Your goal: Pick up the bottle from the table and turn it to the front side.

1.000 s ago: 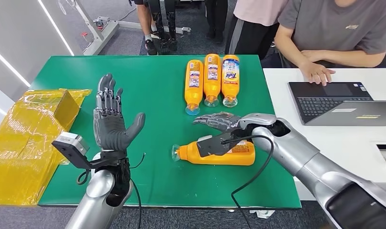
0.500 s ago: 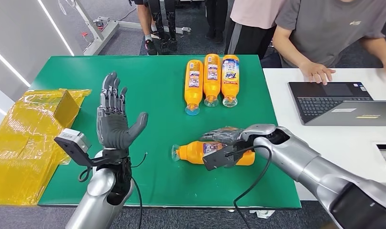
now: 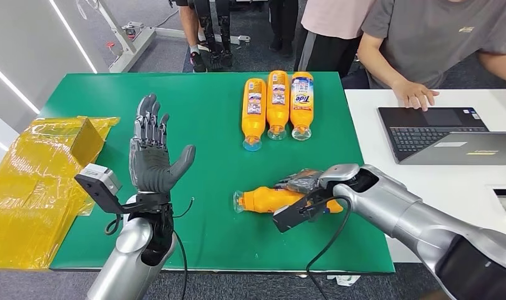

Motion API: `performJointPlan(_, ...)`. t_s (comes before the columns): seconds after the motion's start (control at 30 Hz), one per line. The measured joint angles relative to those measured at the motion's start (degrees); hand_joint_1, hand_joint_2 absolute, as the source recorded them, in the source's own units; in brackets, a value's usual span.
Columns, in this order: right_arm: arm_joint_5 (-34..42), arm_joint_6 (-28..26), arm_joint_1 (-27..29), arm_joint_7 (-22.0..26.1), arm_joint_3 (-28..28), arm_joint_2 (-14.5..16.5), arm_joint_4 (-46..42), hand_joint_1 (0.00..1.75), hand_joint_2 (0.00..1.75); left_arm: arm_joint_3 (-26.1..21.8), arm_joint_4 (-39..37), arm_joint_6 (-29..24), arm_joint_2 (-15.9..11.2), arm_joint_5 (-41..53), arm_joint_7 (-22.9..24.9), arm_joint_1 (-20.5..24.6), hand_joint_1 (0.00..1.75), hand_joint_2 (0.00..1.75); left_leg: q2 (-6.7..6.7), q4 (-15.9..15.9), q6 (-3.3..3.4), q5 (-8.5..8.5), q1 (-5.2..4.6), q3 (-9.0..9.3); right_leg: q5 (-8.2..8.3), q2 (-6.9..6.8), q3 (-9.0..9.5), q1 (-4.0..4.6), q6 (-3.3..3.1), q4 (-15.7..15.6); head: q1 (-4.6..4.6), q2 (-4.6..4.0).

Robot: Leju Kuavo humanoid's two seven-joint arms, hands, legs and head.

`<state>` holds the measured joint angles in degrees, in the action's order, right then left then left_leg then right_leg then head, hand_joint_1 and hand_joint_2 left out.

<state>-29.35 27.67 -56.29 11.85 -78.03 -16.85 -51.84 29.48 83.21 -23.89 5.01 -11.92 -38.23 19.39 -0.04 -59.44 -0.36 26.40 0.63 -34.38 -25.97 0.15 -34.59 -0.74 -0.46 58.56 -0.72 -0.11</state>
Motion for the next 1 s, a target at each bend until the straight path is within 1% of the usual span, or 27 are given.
performJointPlan(0.23,0.67,-0.86,-0.4,-0.03,-1.39,0.01,0.88,0.0,1.75,0.01,-0.11,-0.31,0.0,-0.37,0.0,0.04,0.0,1.75,-0.01,0.0,0.0,0.0,0.0,-0.01,0.0,-0.01,0.01,0.0,0.0,0.0,0.0,0.0)
performJointPlan(0.43,0.4,-2.63,-0.44,-1.54,-2.52,0.02,1.7,0.0,1.75,0.19,-0.11,-0.39,-0.01,-0.57,0.0,0.01,0.0,1.75,-0.01,0.0,0.0,0.0,0.0,-0.01,0.0,-0.02,0.01,0.0,0.0,0.0,0.0,0.0)
performJointPlan(0.67,-1.83,-5.47,-0.5,-3.57,-3.52,0.02,2.37,0.0,1.75,0.26,-0.11,-1.62,-0.08,-1.5,-0.03,0.02,0.0,1.75,-0.01,0.0,0.0,0.0,0.0,-0.01,0.0,-0.01,0.01,0.0,0.0,0.0,0.0,0.0)
performJointPlan(0.8,-4.96,-7.03,-1.16,-5.34,-4.09,0.18,2.58,0.0,1.75,0.28,-0.11,-2.7,-0.19,-1.93,-0.32,-0.02,0.0,1.75,-0.01,0.0,0.0,0.0,0.0,-0.02,0.0,-0.01,0.01,0.0,0.0,0.01,-0.01,0.0)
performJointPlan(1.0,-6.57,-7.86,-2.19,-6.54,-4.3,0.66,3.33,0.0,1.75,0.32,-0.11,-3.33,-0.48,-1.98,-0.5,-0.23,0.0,1.75,-0.02,0.0,0.0,0.0,0.0,-0.02,0.0,-0.03,0.01,0.0,0.0,0.01,-0.01,0.0)
